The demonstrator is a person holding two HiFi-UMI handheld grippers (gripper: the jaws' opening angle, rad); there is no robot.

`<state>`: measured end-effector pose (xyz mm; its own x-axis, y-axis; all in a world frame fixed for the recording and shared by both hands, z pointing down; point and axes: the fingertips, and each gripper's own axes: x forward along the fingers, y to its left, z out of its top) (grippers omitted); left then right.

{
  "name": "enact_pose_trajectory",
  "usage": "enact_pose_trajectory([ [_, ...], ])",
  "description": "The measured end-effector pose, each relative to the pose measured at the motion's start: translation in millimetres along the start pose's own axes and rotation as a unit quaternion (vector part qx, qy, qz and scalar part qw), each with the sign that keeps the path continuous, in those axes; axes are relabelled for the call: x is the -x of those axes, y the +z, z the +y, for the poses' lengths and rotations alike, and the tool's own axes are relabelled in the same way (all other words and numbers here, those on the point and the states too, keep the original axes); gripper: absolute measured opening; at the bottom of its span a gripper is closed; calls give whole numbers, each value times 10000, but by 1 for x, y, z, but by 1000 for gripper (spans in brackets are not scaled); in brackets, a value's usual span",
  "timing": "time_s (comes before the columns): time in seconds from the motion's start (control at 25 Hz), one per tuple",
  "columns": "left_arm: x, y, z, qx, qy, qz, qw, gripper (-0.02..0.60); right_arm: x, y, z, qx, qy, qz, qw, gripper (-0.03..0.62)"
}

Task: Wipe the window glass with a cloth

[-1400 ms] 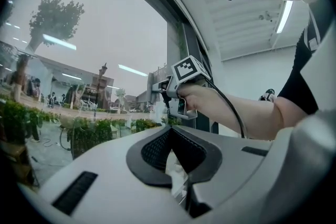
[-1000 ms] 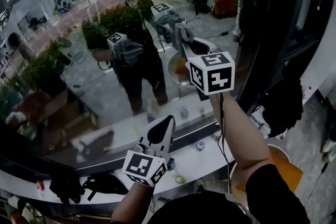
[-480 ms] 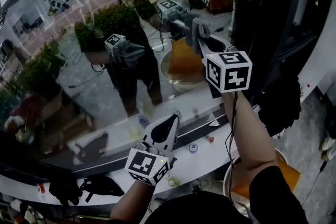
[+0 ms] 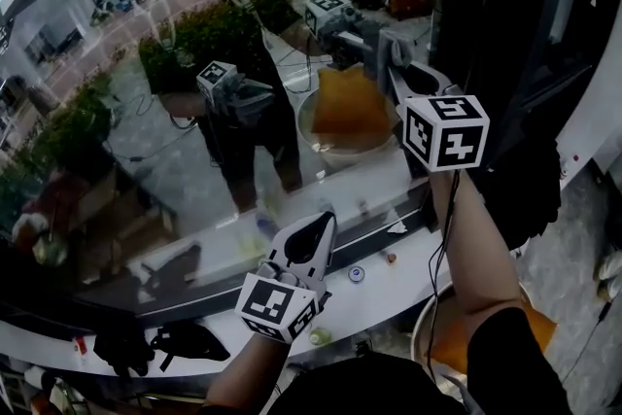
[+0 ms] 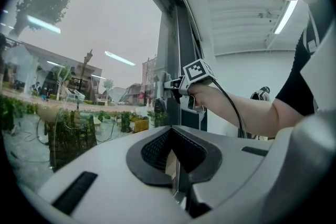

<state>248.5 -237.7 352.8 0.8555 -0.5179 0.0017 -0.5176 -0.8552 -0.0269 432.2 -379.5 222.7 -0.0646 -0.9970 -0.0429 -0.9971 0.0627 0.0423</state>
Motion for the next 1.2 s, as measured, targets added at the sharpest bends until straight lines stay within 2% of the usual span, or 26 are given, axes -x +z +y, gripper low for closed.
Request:
enact_pose_trajectory([
  [1.0,25,-12,6,44,537,191,9984,8,5,-4,-1,111,31,-110,9999,44],
  [1.12,36,-17,7,81,629,216,9978,8,14,-16,11,124,161,-50,9998,44],
  [1.2,55,-21,12,132,701,214,9972,8,22,-24,33,123,284,-41,9995,44],
])
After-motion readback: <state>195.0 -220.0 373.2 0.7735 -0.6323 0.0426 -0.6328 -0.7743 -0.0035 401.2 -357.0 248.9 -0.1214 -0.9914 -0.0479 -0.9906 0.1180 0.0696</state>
